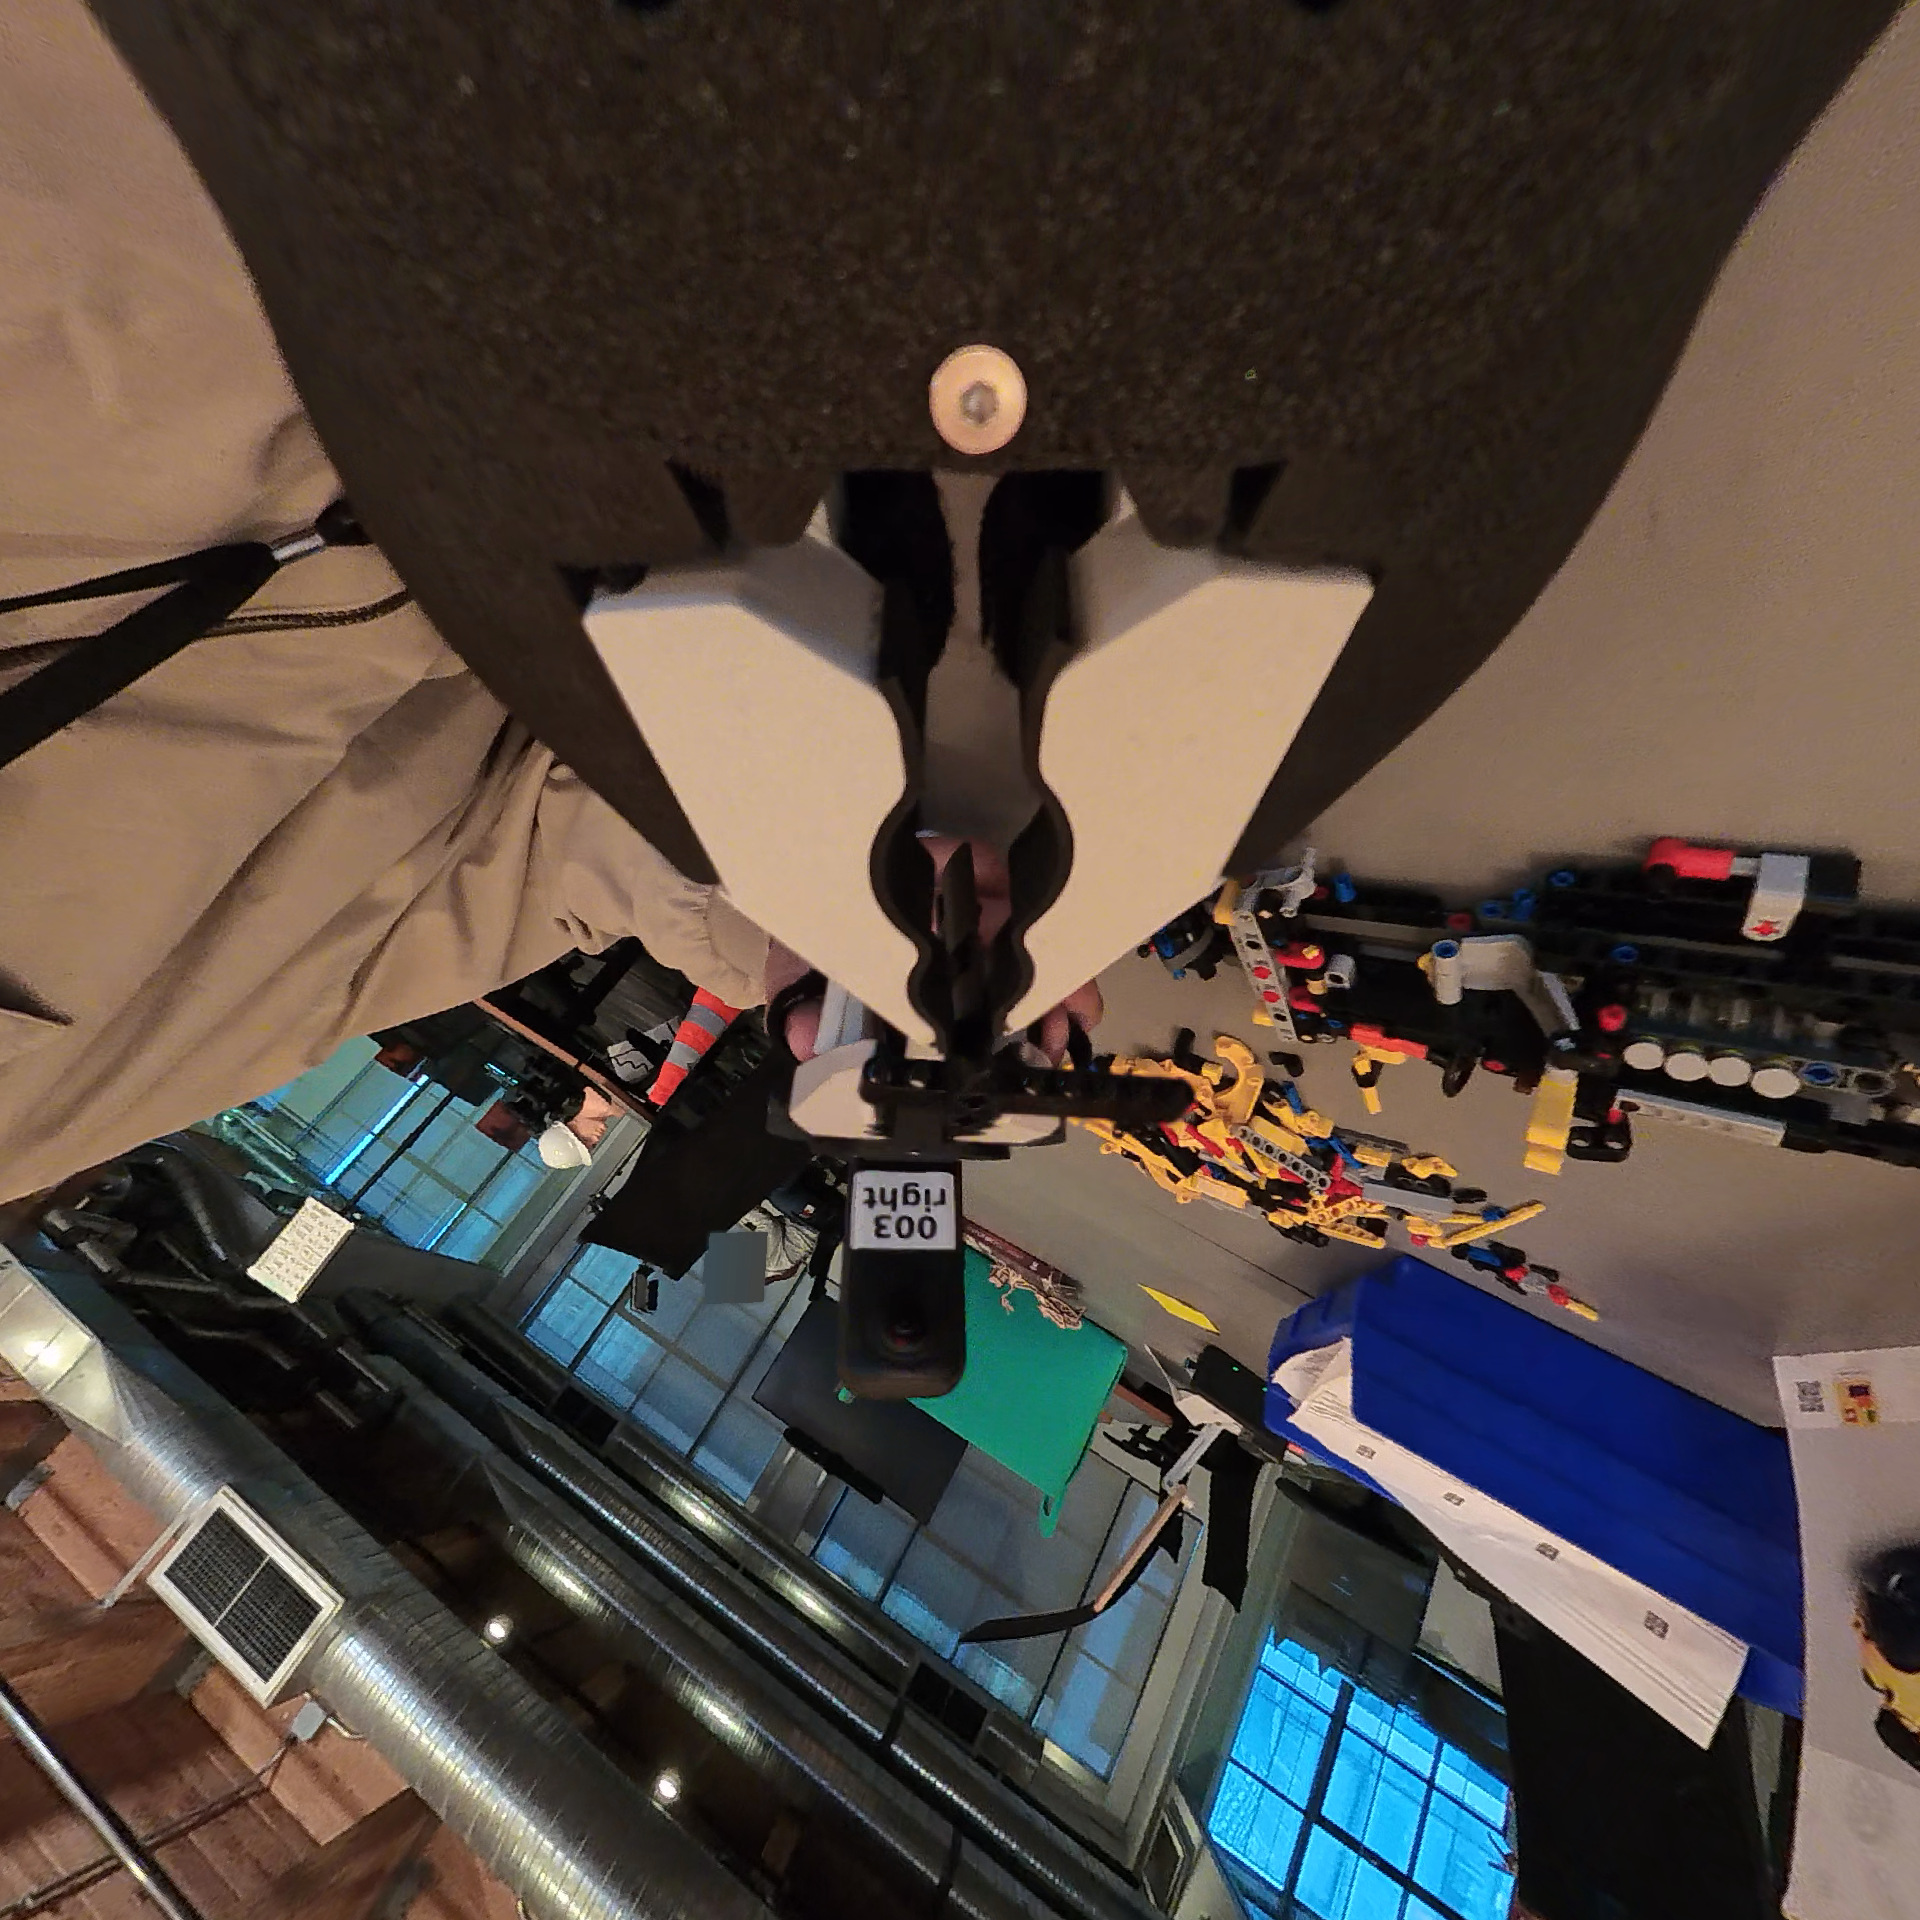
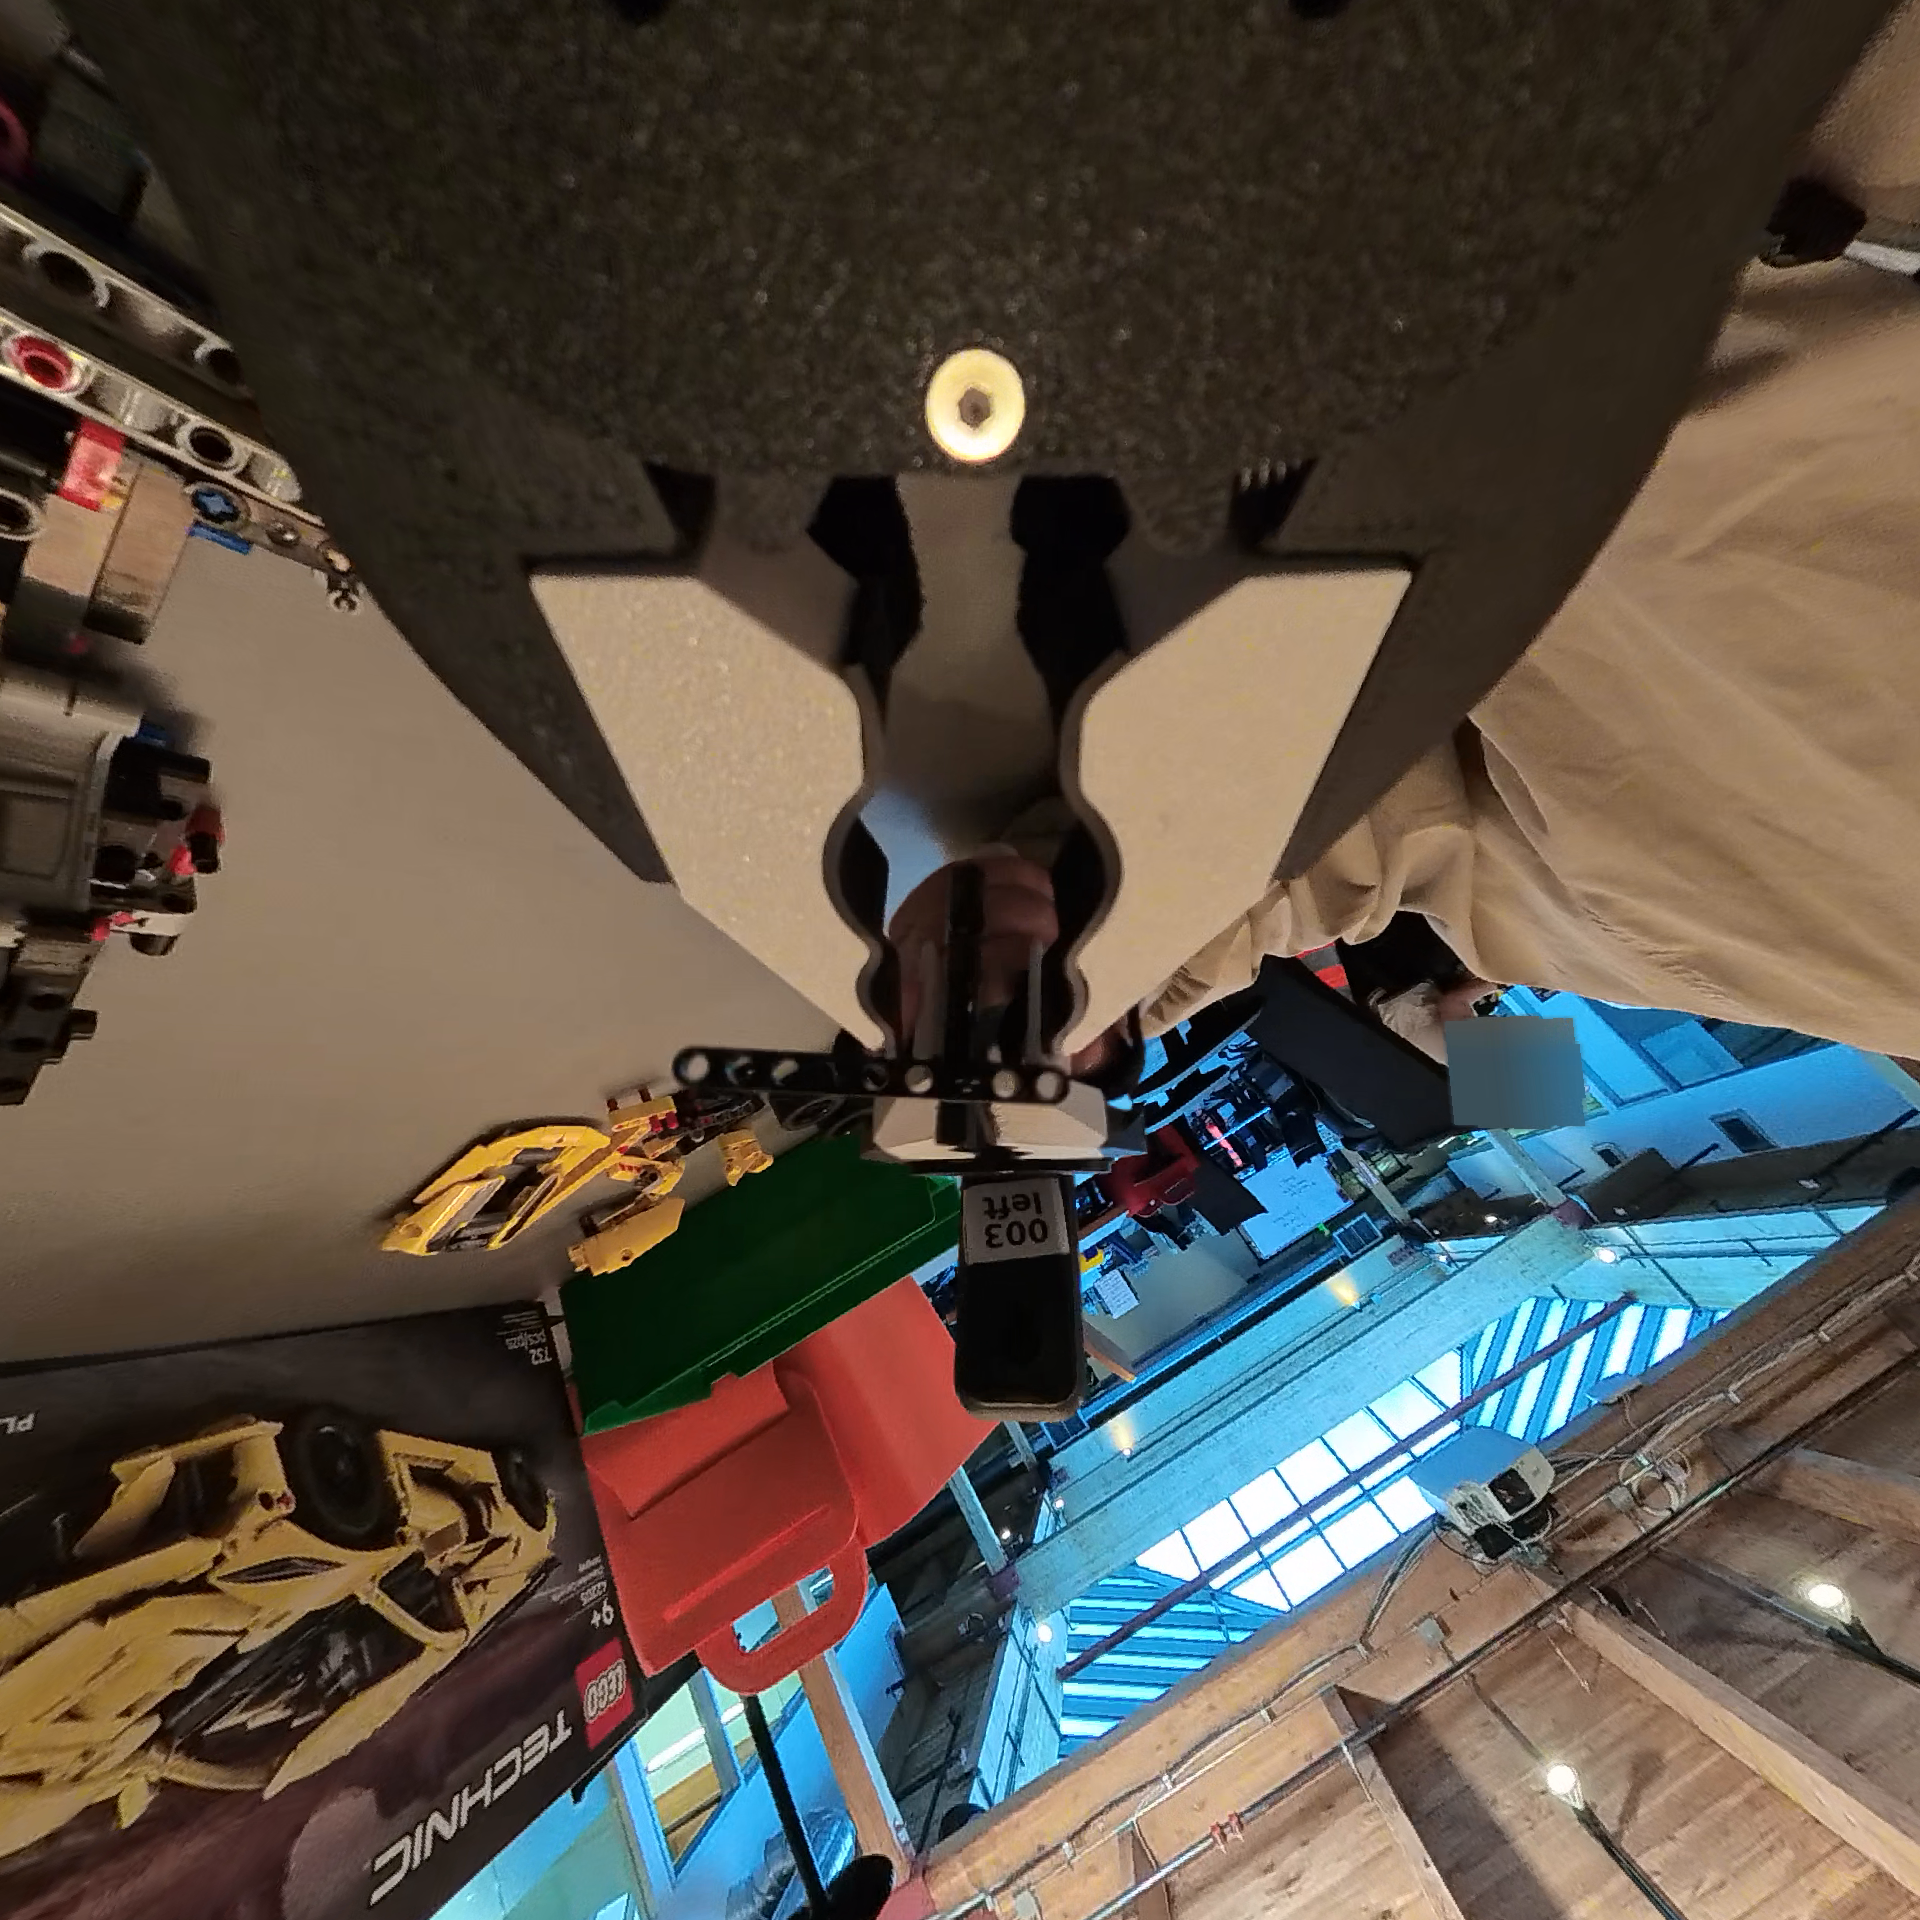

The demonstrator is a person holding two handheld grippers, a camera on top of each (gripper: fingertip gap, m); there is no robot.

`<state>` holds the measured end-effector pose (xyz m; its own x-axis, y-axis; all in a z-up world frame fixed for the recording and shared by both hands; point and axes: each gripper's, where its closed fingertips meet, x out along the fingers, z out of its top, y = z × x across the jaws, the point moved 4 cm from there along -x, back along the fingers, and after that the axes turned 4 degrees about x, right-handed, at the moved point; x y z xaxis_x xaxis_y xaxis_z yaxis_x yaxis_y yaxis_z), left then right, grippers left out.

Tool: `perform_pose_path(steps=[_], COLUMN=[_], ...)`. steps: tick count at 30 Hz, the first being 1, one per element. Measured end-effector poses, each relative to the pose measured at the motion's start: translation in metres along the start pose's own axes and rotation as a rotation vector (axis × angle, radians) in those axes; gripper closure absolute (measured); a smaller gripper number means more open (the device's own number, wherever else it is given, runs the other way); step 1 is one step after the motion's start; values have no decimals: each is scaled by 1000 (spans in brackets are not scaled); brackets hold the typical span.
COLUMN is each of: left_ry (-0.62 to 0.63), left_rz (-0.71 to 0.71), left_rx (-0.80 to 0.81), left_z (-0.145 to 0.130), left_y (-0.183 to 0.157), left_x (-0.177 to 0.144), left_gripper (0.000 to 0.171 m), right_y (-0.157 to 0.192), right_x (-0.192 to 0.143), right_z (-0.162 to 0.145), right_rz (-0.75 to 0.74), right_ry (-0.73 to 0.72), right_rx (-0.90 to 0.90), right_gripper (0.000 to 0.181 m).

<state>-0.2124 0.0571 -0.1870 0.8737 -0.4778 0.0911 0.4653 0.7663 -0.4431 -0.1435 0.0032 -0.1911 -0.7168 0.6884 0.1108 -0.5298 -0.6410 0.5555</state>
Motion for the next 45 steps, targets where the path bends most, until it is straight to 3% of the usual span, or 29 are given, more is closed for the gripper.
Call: perform_pose_path(steps=[9,11,12,19,24,27,31,33,34,37,41,43,45], left_ry=[98,164,179,152,91,-6,-70,-54,-41,-24,-18,-16,-11], left_rz=[110,143,150,109,123,112,126,130,129,114,103,100,91], left_rx=[274,332,340,253,151,70,21,9,5,-14,-28,-24,-20], left_z=[-9,-18,-20,-18,-9,5,15,11,9,4,0,-1,-2], left_y=[-2,-1,0,-1,9,15,22,24,24,25,24,23,21], left_x=[4,10,11,10,2,-11,-20,-18,-16,-11,-7,-5,-3], left_gripper=[166,166,165,165,166,166,166,166,166,166,166,166,166], right_y=[-6,-6,-6,-16,-22,-51,-106,-121,-129,-143,-135,-119,-89], right_x=[0,-3,-5,-6,-15,-52,-185,-244,-259,-265,-243,-211,-154], right_z=[1,4,5,-1,2,13,70,75,68,53,57,61,58], right_rz=[195,263,282,83,-37,-262,-911,-1165,-1218,-1184,-1073,-960,-699], right_ry=[-36,-59,-63,12,77,168,77,121,178,208,200,199,178], right_rx=[419,511,523,332,174,24,-132,-170,-150,-93,-133,-195,-200], right_gripper=[135,142,154,176,176,175,175,175,175,174,162,154,151])
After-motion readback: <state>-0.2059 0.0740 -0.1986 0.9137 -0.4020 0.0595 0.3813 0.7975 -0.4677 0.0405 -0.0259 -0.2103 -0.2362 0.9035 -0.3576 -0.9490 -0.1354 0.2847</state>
